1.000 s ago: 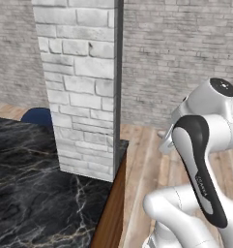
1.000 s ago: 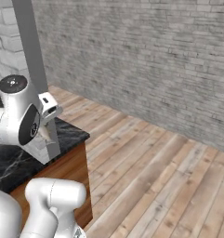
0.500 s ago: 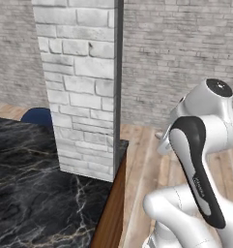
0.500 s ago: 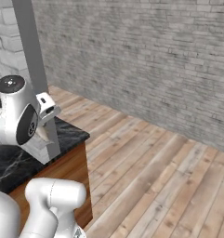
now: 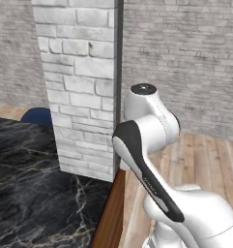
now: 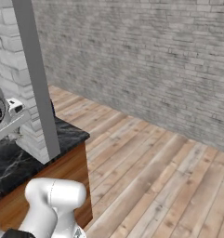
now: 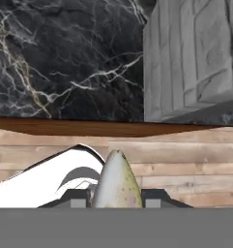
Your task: Open the fridge, remove the apple, lime, and fish, and place them on any counter.
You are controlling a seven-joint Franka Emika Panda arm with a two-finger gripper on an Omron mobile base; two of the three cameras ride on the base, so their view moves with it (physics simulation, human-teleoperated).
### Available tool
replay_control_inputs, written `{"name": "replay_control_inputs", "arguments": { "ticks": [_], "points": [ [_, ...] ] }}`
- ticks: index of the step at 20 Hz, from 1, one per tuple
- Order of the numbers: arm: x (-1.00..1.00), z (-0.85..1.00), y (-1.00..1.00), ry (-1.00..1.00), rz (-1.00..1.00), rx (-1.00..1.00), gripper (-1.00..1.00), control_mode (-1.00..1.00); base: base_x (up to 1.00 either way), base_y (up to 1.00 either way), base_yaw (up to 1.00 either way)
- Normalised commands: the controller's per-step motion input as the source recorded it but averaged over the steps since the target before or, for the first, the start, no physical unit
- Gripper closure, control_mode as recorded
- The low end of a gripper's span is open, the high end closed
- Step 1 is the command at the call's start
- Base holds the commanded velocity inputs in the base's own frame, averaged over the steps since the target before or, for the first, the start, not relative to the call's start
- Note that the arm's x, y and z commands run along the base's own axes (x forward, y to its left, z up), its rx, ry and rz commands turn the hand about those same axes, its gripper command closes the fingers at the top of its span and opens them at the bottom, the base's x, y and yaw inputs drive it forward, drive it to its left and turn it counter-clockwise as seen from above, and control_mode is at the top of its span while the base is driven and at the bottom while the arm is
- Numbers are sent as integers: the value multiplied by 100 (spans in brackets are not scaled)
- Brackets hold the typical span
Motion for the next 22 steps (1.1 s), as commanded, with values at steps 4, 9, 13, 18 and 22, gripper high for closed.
{"name": "replay_control_inputs", "arguments": {
  "ticks": [4, 9, 13, 18, 22],
  "points": [
    [18, -13, 100, 36, 20, -17, 100, -100, 0, 0, 0],
    [2, -54, 100, 1, 15, -21, 100, -100, 0, 0, 0],
    [0, -63, 59, -29, 12, -10, 100, -100, 0, 0, 0],
    [33, -3, 9, -7, 19, 19, 100, -100, 0, 0, 0],
    [60, -1, 9, 0, 21, 34, 100, -100, 0, 0, 0]
  ]
}}
